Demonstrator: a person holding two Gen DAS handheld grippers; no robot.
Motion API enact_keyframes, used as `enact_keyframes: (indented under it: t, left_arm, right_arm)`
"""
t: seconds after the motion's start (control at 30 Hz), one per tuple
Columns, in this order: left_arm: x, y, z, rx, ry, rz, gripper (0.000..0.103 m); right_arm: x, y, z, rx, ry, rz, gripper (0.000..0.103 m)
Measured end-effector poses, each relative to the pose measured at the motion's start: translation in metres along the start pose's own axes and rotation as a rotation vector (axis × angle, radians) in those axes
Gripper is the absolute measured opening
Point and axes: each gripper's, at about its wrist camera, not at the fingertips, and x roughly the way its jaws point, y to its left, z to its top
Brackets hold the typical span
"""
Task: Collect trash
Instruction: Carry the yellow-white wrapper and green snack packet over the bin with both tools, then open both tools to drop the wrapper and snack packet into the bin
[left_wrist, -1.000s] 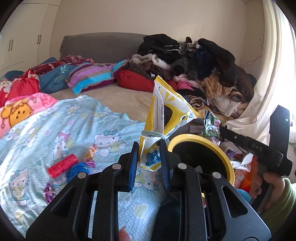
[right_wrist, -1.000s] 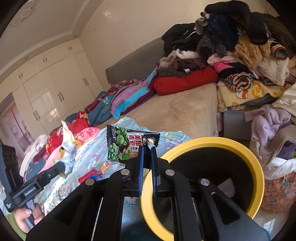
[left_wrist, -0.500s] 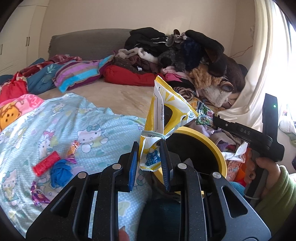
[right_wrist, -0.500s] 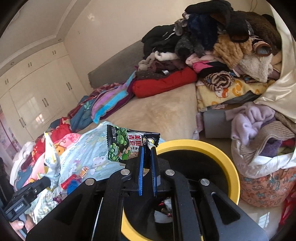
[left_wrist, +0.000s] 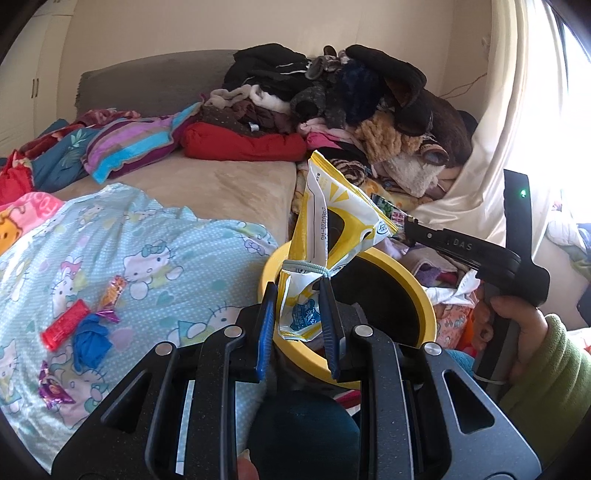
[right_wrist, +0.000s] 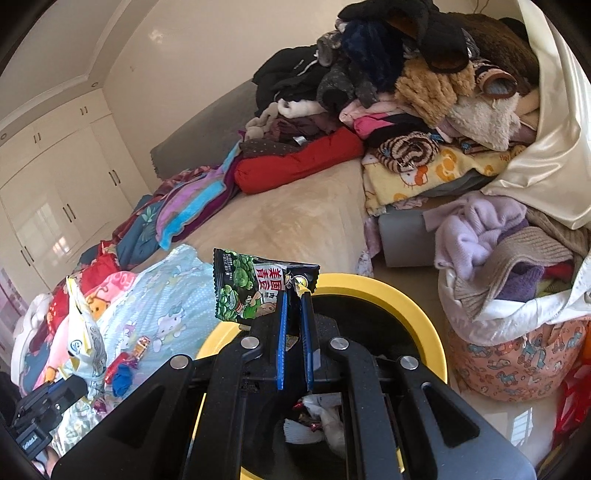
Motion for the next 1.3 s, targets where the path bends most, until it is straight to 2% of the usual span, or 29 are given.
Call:
enact_keyframes:
  t: [0.63, 1.23, 1.3]
  left_arm:
    - [0.036, -0.023, -0.019, 0.014, 0.103, -0.057, 0.017]
    - [0.089, -0.038, -0.027, 0.054, 0.243, -0.009, 0.018]
    - [0.095, -0.039, -0.025, 0.060, 0.246, -0.009, 0.018]
  right_arm:
    - [0.017, -0.031, -0.007, 0.056, 0.043, -0.048, 0.008]
    - [0.035, -0.047, -0.013, 0.103, 0.121, -0.006, 0.011]
    - [0.035, -0.049, -0.014, 0.114, 0.122, 0.000, 0.015]
